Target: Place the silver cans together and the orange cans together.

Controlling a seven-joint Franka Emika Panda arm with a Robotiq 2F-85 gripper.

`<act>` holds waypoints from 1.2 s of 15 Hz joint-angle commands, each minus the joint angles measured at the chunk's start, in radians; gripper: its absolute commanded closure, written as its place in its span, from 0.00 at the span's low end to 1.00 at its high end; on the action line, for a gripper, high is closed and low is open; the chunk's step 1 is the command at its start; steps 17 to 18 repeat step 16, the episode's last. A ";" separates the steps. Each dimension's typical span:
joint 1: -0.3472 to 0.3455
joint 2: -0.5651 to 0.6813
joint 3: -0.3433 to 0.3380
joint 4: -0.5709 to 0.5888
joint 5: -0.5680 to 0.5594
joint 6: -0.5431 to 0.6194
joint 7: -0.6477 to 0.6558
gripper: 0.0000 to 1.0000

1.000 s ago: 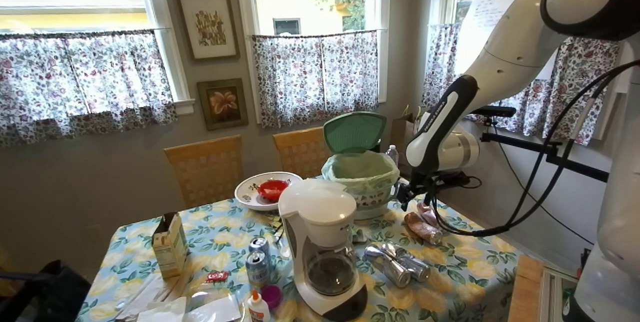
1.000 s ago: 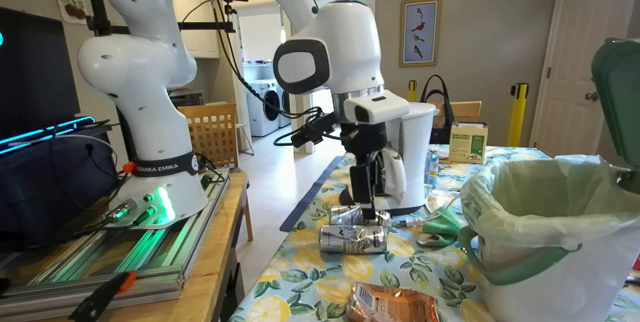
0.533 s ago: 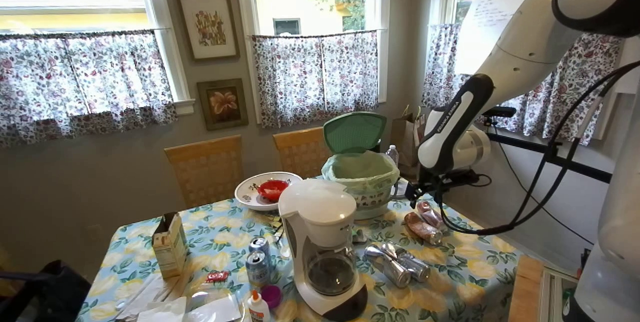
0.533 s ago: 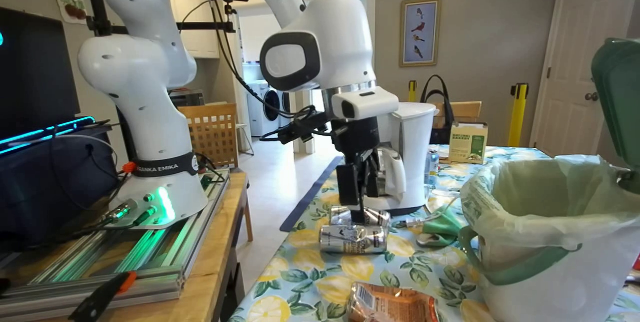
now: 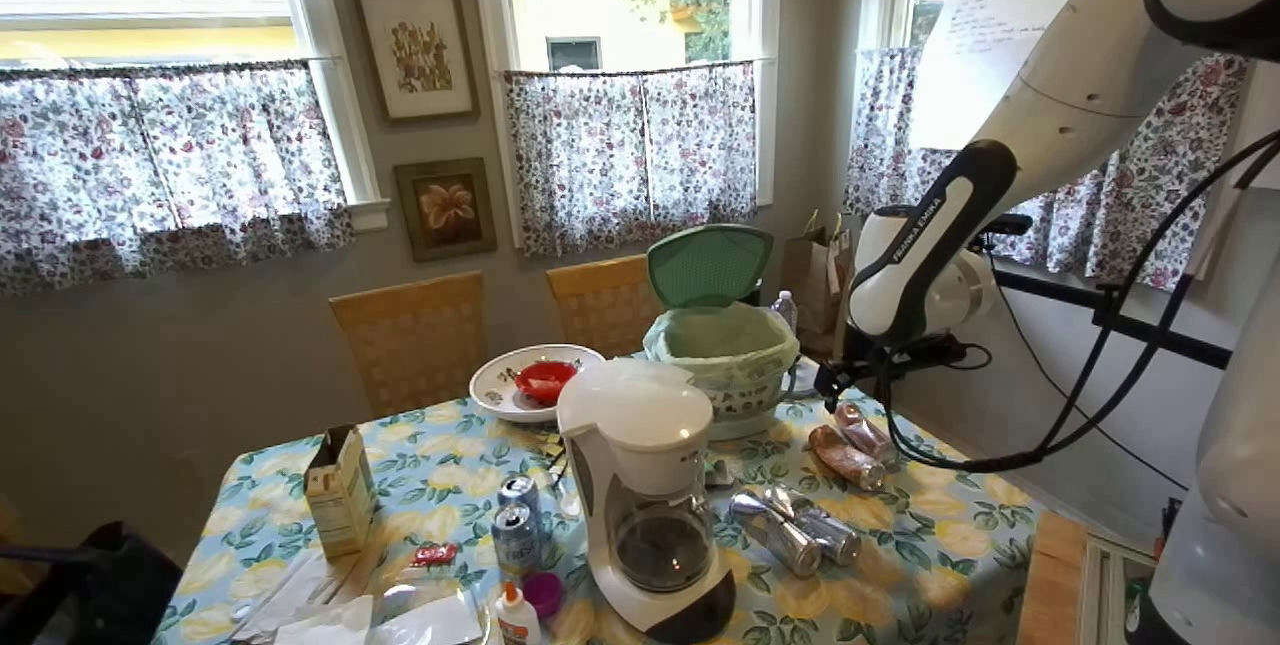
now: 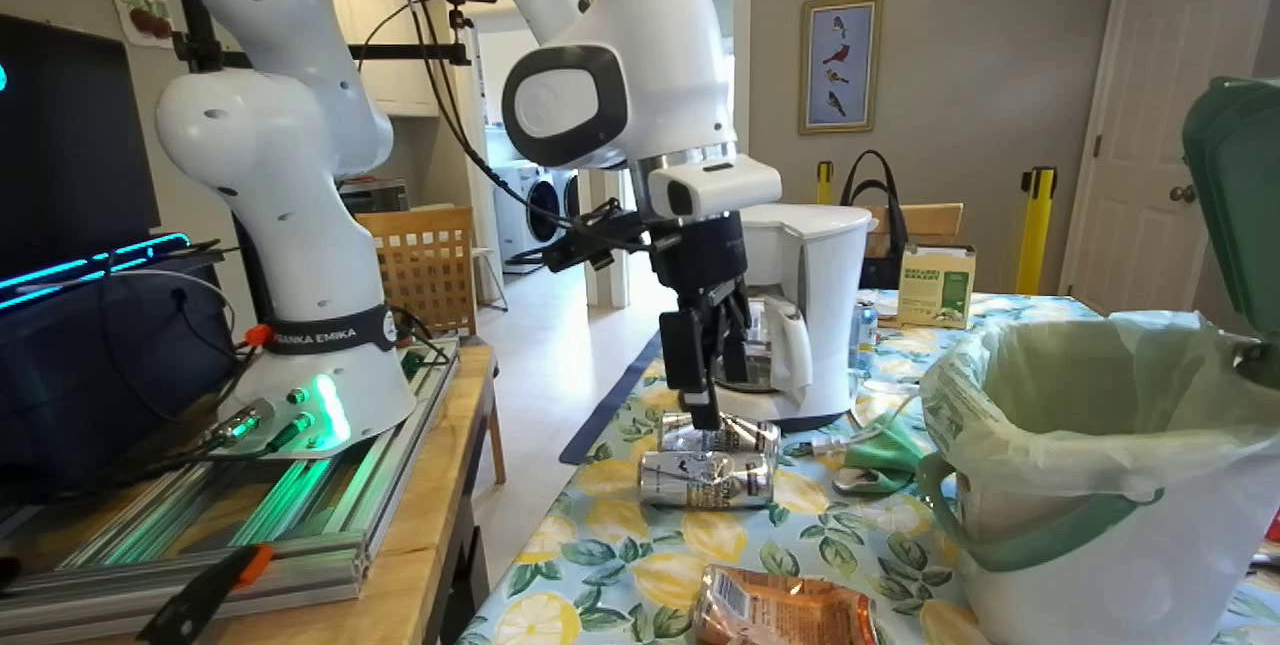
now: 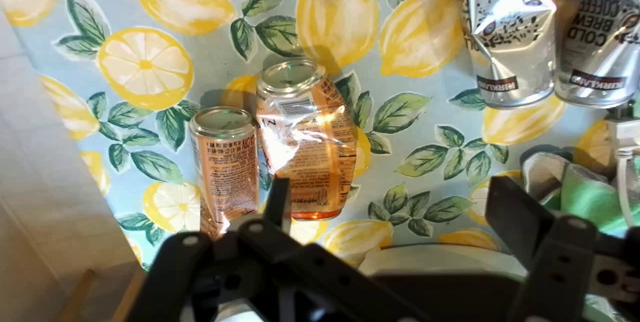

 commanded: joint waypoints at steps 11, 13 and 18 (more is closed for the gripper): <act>-0.006 -0.038 0.010 -0.018 0.004 -0.015 -0.005 0.00; -0.006 -0.038 0.010 -0.018 0.004 -0.015 -0.005 0.00; -0.006 -0.038 0.010 -0.018 0.004 -0.015 -0.005 0.00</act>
